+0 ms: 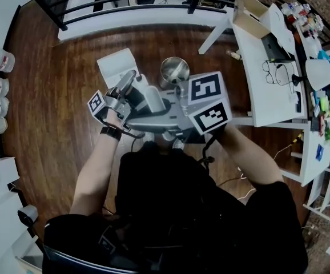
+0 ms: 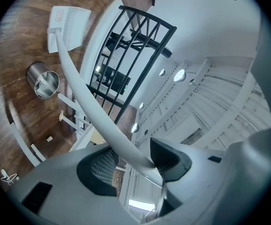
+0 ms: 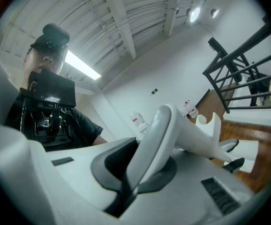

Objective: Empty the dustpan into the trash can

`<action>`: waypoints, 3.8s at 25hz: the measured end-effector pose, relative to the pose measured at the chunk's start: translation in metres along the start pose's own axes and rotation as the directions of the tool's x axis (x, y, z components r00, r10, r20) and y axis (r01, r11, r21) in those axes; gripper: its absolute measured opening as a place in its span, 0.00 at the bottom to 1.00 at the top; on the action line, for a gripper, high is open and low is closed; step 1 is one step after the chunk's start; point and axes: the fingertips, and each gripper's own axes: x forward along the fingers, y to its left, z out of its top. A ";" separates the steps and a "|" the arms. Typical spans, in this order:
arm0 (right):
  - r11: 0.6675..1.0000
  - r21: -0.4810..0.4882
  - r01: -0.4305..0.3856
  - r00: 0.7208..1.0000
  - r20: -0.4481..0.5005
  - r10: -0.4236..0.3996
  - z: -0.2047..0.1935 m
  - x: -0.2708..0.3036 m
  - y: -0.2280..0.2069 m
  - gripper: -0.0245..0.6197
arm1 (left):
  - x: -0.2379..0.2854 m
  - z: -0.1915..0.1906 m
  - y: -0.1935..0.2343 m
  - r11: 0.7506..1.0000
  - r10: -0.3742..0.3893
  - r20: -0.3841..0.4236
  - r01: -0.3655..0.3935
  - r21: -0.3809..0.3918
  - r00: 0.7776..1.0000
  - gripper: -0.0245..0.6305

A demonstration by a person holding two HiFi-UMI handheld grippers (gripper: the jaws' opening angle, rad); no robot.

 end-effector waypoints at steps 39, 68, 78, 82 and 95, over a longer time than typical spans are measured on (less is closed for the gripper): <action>0.966 0.039 -0.255 0.966 -0.035 0.256 -0.095 -0.091 0.135 0.05 | -0.109 -0.161 0.031 0.975 -0.184 0.128 0.165 0.149 0.975 0.37; 0.996 0.078 -0.045 0.999 0.005 0.044 -0.106 -0.056 0.035 0.05 | -0.143 -0.144 -0.119 -0.288 -0.054 0.312 -0.314 0.905 0.949 0.04; 0.985 0.170 -0.027 1.000 -0.001 0.027 -0.147 -0.030 -0.054 0.05 | -0.117 -0.145 -0.130 -0.555 -0.115 0.427 -0.414 0.722 0.897 0.04; 0.980 0.201 -0.010 1.000 0.005 0.009 -0.156 -0.019 -0.083 0.05 | -0.105 -0.142 -0.140 -0.551 -0.133 0.440 -0.435 0.712 0.888 0.04; 0.971 0.240 0.014 0.998 0.051 -0.027 -0.176 -0.013 -0.155 0.05 | -0.050 -0.149 -0.127 -0.557 -0.094 0.406 -0.386 0.736 0.909 0.04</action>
